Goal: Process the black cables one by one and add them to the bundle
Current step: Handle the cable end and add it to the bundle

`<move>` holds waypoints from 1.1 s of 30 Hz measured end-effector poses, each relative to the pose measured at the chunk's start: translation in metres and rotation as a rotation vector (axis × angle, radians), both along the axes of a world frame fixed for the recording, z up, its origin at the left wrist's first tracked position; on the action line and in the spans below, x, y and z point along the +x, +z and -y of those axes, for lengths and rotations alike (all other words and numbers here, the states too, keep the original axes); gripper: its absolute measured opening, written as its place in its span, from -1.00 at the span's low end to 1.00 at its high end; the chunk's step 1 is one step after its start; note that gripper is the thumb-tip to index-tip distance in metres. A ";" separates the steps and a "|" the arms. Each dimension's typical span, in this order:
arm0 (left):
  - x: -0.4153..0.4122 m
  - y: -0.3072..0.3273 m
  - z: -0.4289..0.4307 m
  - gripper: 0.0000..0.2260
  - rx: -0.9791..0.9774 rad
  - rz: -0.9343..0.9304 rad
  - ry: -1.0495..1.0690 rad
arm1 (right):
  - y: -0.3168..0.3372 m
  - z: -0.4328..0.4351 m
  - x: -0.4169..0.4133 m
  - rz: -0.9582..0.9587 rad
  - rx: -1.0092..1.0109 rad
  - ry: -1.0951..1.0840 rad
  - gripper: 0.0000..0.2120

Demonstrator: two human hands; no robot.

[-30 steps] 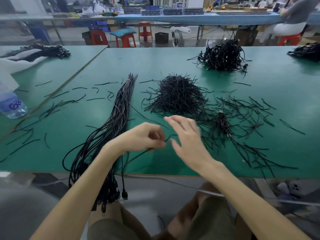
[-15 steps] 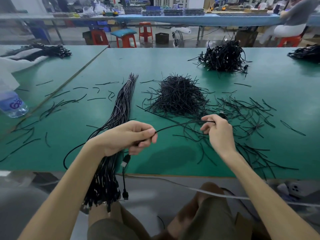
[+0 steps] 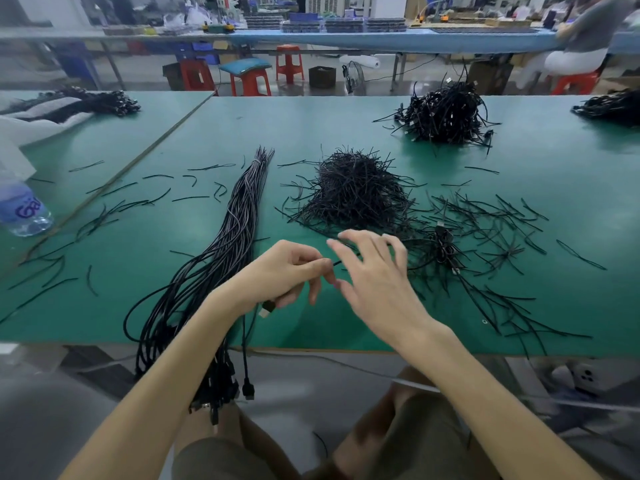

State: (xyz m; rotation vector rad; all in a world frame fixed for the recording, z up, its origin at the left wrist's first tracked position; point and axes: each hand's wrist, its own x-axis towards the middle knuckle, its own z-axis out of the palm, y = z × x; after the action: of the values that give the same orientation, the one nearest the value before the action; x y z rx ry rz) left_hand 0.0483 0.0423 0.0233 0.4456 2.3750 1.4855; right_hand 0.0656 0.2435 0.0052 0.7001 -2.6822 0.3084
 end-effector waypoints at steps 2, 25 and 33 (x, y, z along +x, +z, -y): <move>0.002 0.003 -0.001 -0.71 0.068 0.023 -0.063 | -0.004 0.003 -0.001 0.022 -0.023 0.061 -0.72; 0.005 -0.019 -0.013 -0.53 1.163 0.362 0.106 | -0.010 -0.003 0.007 0.554 -0.333 0.156 -0.65; 0.022 -0.008 -0.023 -0.53 -0.026 0.017 -0.200 | 0.003 -0.029 -0.017 0.569 -0.157 0.005 -0.57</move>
State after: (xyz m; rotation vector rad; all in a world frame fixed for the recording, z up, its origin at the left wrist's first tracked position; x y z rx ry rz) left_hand 0.0700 0.0652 0.0150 0.6410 2.2584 1.3617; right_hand 0.0485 0.2722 0.0080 0.6436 -3.1307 0.8184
